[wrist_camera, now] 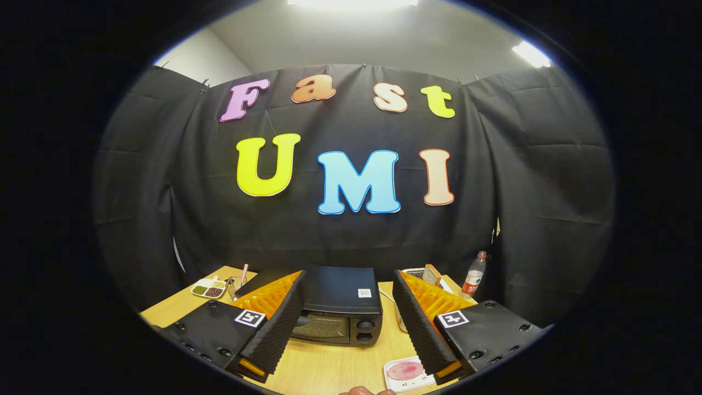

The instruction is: Open the toaster oven, put the food inside, and close the toaster oven door.

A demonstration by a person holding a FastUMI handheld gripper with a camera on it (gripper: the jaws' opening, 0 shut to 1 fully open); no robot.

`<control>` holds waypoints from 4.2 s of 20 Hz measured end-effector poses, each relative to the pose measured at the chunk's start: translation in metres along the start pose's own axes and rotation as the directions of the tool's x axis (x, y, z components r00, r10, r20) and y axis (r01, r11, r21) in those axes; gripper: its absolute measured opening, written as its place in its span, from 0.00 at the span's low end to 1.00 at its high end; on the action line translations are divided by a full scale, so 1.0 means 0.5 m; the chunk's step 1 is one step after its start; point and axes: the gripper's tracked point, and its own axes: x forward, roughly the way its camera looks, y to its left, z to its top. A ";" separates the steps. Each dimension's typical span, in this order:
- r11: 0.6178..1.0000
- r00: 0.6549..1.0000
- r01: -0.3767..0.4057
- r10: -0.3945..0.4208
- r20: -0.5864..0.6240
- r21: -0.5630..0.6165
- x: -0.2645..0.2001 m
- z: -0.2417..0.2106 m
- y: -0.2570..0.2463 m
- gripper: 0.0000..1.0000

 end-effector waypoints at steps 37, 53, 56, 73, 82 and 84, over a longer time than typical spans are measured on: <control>0.998 0.944 -0.061 0.047 -0.326 -0.031 0.244 -0.278 0.235 0.98; 0.999 0.896 -0.033 0.030 -0.444 0.000 0.279 -0.337 0.257 0.98; 0.999 0.874 -0.042 0.050 -0.484 0.026 0.275 -0.339 0.260 0.98; 0.997 0.813 -0.077 0.055 -0.580 -0.012 0.148 -0.392 0.266 0.98; 0.990 0.563 -0.137 0.116 -0.818 0.046 0.001 -0.590 0.270 0.99; 0.992 0.525 -0.108 0.116 -0.843 0.070 -0.024 -0.632 0.249 0.98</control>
